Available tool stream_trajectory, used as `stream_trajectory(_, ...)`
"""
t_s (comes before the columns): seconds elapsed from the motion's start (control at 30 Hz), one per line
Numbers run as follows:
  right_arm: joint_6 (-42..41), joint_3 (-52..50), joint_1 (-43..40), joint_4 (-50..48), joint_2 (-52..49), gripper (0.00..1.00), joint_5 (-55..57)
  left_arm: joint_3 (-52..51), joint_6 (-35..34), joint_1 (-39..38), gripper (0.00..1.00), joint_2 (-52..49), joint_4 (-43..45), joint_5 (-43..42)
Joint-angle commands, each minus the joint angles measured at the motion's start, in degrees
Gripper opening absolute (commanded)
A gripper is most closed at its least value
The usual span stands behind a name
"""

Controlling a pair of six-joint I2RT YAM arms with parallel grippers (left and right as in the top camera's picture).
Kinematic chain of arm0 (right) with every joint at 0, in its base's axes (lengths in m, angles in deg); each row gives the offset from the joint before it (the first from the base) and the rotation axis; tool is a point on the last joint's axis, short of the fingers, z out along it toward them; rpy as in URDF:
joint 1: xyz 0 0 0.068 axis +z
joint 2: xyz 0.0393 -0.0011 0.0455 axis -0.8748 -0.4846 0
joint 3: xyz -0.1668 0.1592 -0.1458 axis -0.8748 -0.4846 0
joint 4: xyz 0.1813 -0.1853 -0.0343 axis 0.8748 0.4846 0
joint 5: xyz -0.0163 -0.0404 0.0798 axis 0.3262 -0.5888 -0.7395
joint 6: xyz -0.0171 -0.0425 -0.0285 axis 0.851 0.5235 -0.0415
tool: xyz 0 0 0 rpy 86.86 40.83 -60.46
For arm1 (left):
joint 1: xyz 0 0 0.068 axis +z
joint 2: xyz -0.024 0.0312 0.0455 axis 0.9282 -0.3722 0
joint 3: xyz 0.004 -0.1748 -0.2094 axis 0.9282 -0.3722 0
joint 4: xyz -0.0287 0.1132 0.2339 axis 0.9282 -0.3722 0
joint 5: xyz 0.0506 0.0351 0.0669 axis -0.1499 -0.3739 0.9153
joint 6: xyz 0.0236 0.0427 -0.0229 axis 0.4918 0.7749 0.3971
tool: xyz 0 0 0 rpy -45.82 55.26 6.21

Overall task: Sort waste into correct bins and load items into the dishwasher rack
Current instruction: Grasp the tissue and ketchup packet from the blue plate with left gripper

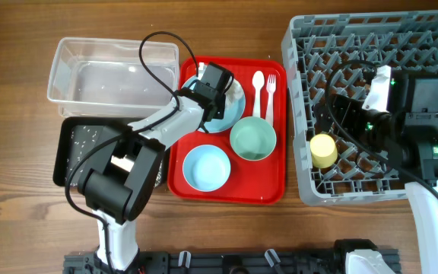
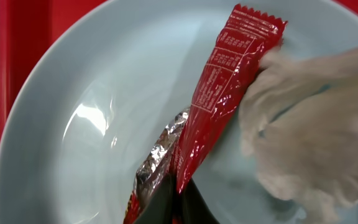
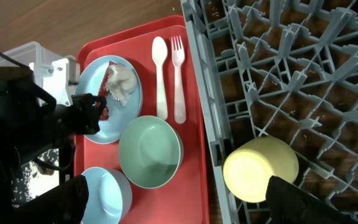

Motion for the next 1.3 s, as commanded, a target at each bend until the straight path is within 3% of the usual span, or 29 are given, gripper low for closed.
stream_trajectory(0.0, 0.0, 0.6, -0.2, 0.3, -0.2, 0.93, -0.5, -0.4, -0.2, 0.0, 0.04, 4.2, -4.4, 0.7)
stream_trajectory(0.3, 0.0, 0.6, -0.2, 0.3, -0.2, 0.93, -0.5, -0.4, 0.3, 4.0, 0.04, 22.9, -8.2, 4.7)
stream_trajectory(0.53, 0.0, 0.6, -0.2, 0.0, -0.2, 0.93, -0.5, -0.4, -1.4, 15.3, 0.04, 19.7, -8.4, 4.5)
stream_trajectory(0.67, 0.0, 0.6, -0.2, -0.2, -0.2, 0.93, -0.5, -0.4, 0.2, 18.1, 0.31, 15.7, -8.4, 3.3)
stream_trajectory(0.77, 0.0, 0.6, -0.2, -0.3, -0.2, 0.93, -0.5, 1.0, 2.0, 17.0, 0.57, 18.0, -9.7, -0.8)
stream_trajectory(0.83, 0.0, 0.6, -0.2, -0.4, -0.2, 0.94, -0.5, 2.2, 2.0, 14.9, 0.68, 20.4, -10.2, -3.0)
stream_trajectory(1.03, 0.0, 0.6, -0.2, -0.4, -0.2, 0.94, -0.5, 2.2, 2.0, 2.1, 0.7, 17.3, -3.8, -6.2)
stream_trajectory(1.27, 0.0, 0.6, -0.2, -0.3, -0.2, 0.94, -0.5, 2.2, 2.0, -1.5, 0.73, 2.2, 9.6, -6.2)
